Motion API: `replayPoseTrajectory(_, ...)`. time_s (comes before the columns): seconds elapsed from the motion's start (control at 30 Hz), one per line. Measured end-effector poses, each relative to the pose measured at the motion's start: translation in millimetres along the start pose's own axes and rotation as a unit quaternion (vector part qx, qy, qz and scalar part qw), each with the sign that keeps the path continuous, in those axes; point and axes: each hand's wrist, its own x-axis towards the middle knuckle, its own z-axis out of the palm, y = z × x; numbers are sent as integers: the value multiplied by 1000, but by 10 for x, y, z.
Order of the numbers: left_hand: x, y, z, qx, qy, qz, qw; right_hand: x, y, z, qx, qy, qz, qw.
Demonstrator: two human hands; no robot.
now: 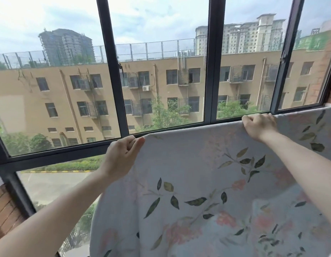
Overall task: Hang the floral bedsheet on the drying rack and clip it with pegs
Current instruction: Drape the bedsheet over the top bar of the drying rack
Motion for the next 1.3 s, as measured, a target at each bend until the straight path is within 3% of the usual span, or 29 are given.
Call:
replayPoseTrajectory(0.2, 84, -125, -60, 65, -62, 44, 995, -191, -126, 14, 24, 9, 26, 999)
replayPoseTrajectory(0.37, 139, -317, -53, 13, -70, 74, 995, -798, -540, 207, 193, 51, 12, 980)
replayPoseTrajectory(0.5, 25, -588, -117, -28, -112, 87, 989, -1272, -1071, 528, 293, -20, 75, 953)
replayPoseTrajectory(0.73, -15, -853, -181, -69, -200, 155, 965, -1870, -2082, 690, 272, -184, 88, 940)
replayPoseTrajectory(1.03, -103, -1244, -223, -77, -351, 164, 919, -2114, -2762, 897, 204, -128, 95, 966)
replayPoseTrajectory(1.3, -180, -1124, -233, -117, -344, 118, 924, -2121, -2974, 903, 245, -96, 160, 952)
